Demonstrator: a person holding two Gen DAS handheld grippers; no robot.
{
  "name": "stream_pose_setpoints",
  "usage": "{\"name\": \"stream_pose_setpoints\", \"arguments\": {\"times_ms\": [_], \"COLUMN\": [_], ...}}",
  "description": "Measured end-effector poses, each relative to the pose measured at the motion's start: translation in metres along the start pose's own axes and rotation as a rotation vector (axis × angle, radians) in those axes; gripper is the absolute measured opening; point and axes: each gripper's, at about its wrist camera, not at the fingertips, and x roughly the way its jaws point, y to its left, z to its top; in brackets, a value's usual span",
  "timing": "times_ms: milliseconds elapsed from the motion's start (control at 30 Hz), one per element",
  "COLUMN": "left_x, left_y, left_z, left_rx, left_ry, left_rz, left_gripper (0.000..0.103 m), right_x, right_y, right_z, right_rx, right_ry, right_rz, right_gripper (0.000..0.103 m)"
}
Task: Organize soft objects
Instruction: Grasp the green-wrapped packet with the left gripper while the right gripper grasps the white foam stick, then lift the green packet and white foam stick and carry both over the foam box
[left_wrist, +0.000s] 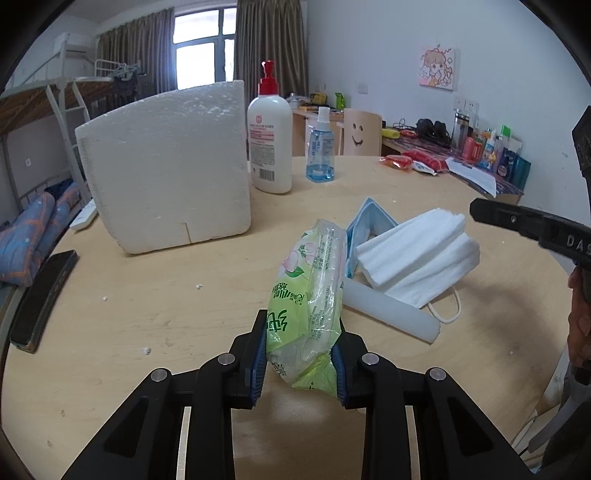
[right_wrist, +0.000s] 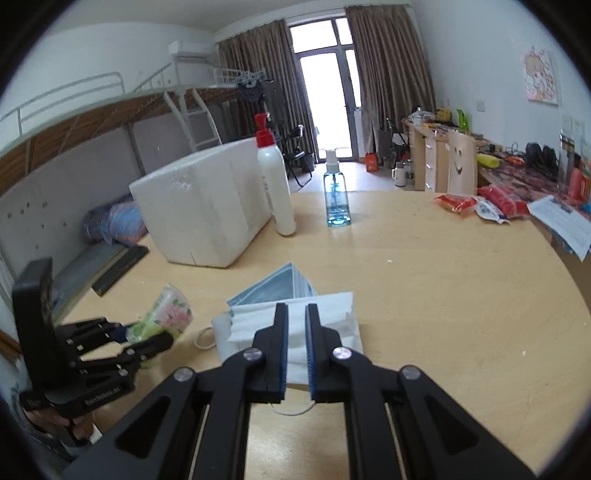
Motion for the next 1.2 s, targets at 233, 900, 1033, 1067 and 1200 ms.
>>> {"name": "stream_pose_setpoints", "arguments": {"times_ms": [233, 900, 1033, 1067, 1200], "left_x": [-0.003, -0.011, -0.011, -0.011, -0.011], "left_y": [0.009, 0.027, 0.028, 0.029, 0.029], "left_z": [0.001, -0.005, -0.006, -0.006, -0.007], "left_rx": [-0.023, -0.067, -0.067, -0.067, -0.071], "left_ry": [-0.010, -0.017, -0.018, -0.016, -0.016], "left_rz": [0.008, 0.012, 0.008, 0.008, 0.006], "left_gripper": [0.031, 0.031, 0.031, 0.031, 0.031], "right_x": [0.010, 0.051, 0.056, 0.057, 0.058], "right_y": [0.022, 0.064, 0.062, 0.062, 0.064], "right_z": [-0.003, -0.031, -0.033, -0.033, -0.033], "right_rx": [-0.063, -0.205, -0.203, -0.203, -0.229], "right_ry": [0.040, 0.235, 0.257, 0.260, 0.255], "right_rz": [0.054, 0.124, 0.112, 0.111, 0.088], "right_gripper": [0.043, 0.029, 0.029, 0.029, 0.029]}}
